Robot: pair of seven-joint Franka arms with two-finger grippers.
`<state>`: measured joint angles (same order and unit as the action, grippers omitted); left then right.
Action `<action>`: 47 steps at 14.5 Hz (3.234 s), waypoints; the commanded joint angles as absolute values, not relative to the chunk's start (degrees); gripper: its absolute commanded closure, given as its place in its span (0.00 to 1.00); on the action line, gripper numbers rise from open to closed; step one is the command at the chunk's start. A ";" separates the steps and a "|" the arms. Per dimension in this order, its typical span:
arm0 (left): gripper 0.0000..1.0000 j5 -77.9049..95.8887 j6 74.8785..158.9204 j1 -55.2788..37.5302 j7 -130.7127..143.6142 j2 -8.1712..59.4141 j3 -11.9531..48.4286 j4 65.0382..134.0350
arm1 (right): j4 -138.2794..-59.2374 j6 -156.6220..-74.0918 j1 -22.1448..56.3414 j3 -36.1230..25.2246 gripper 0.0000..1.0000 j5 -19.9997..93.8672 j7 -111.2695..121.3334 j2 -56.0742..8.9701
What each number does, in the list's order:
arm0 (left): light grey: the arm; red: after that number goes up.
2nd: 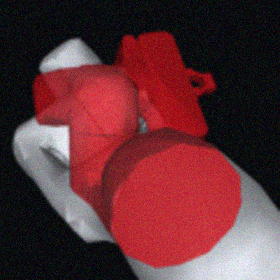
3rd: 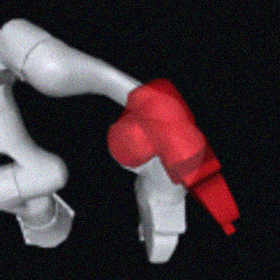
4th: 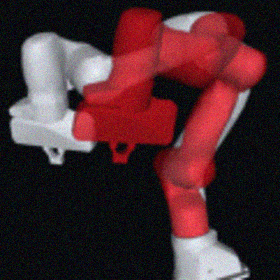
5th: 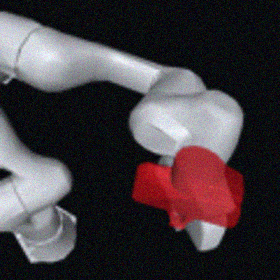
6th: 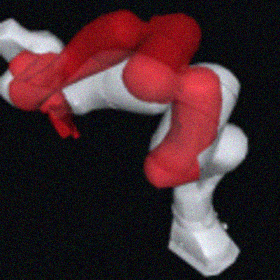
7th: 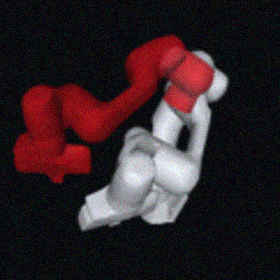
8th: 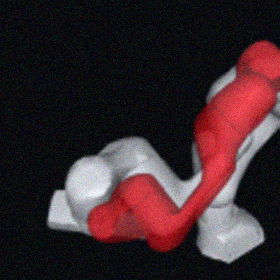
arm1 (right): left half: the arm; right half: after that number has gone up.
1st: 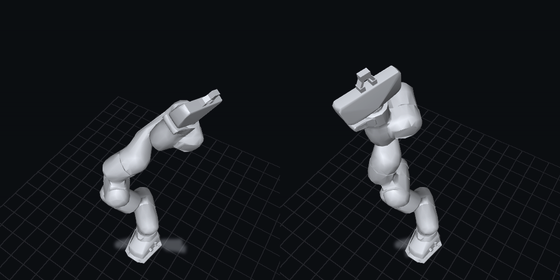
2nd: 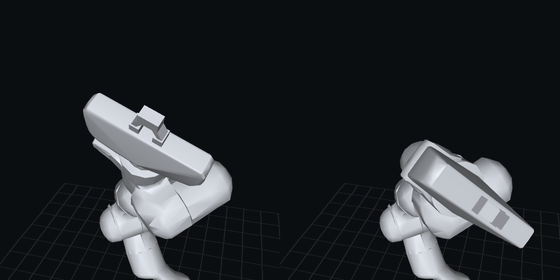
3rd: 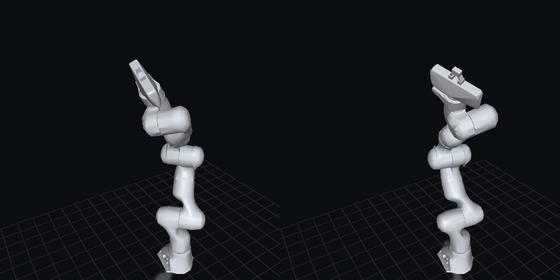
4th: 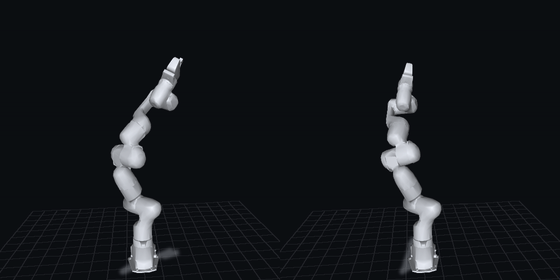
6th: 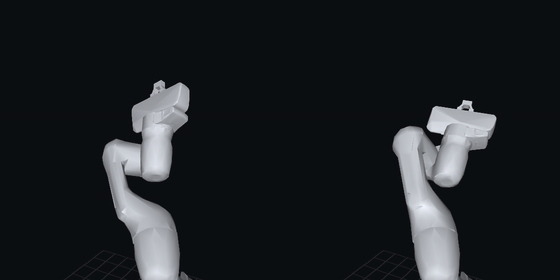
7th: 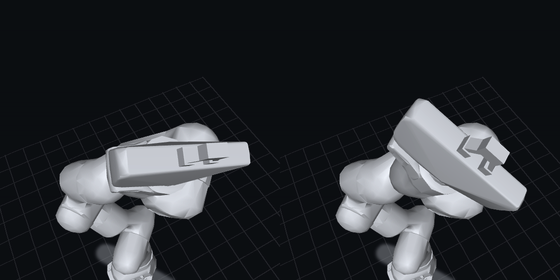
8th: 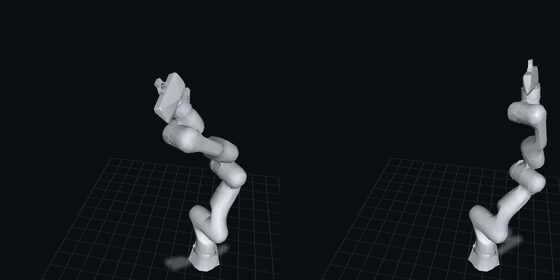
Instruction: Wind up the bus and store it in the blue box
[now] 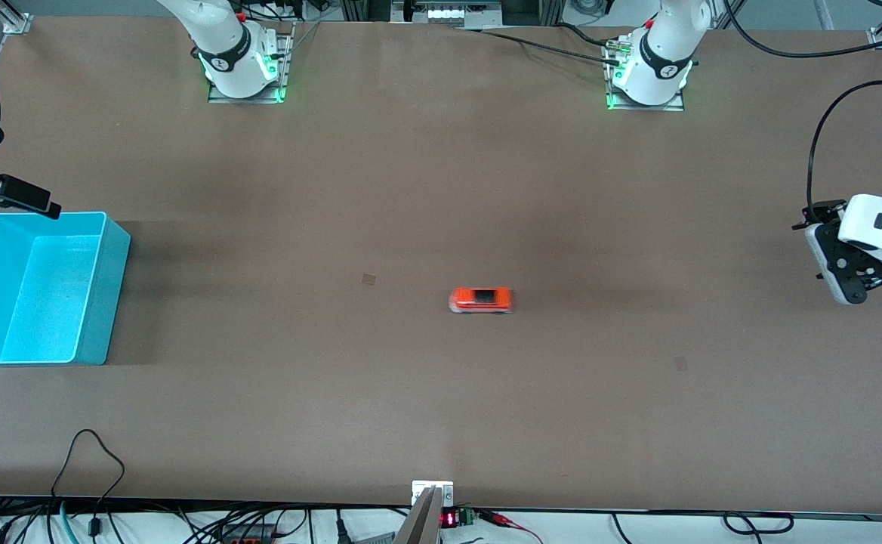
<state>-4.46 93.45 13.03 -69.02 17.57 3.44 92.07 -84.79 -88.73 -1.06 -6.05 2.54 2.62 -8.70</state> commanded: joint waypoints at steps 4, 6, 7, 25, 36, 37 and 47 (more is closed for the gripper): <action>0.00 -5.10 84.22 13.01 -50.13 12.57 3.69 90.27 | -85.34 -89.12 -0.88 -6.06 0.00 2.46 2.81 -8.26; 0.00 -5.01 80.35 13.01 -46.42 12.48 4.22 86.68 | -85.34 -89.12 -0.88 -6.06 0.00 2.46 2.90 -8.26; 0.00 -4.84 78.94 13.01 -45.01 12.57 4.13 85.18 | -85.34 -89.12 -0.88 -6.06 0.00 2.46 2.81 -8.26; 0.00 0.00 91.04 -1.92 2.46 -2.81 -1.84 97.38 | -87.79 -90.26 -1.15 -6.33 0.00 8.96 2.90 -12.92; 0.00 -0.97 91.32 -2.55 2.29 -1.05 3.08 96.94 | -108.53 -113.70 -9.83 3.77 0.00 -1.91 49.98 -13.62; 0.00 -0.97 90.88 -2.55 2.29 -1.14 3.08 96.94 | -109.85 -116.25 -10.45 4.21 0.00 -2.54 54.01 -13.97; 0.00 -0.97 90.44 -2.55 2.29 -1.23 3.25 96.86 | -115.22 -132.00 -15.29 4.66 0.00 -2.46 78.65 -21.09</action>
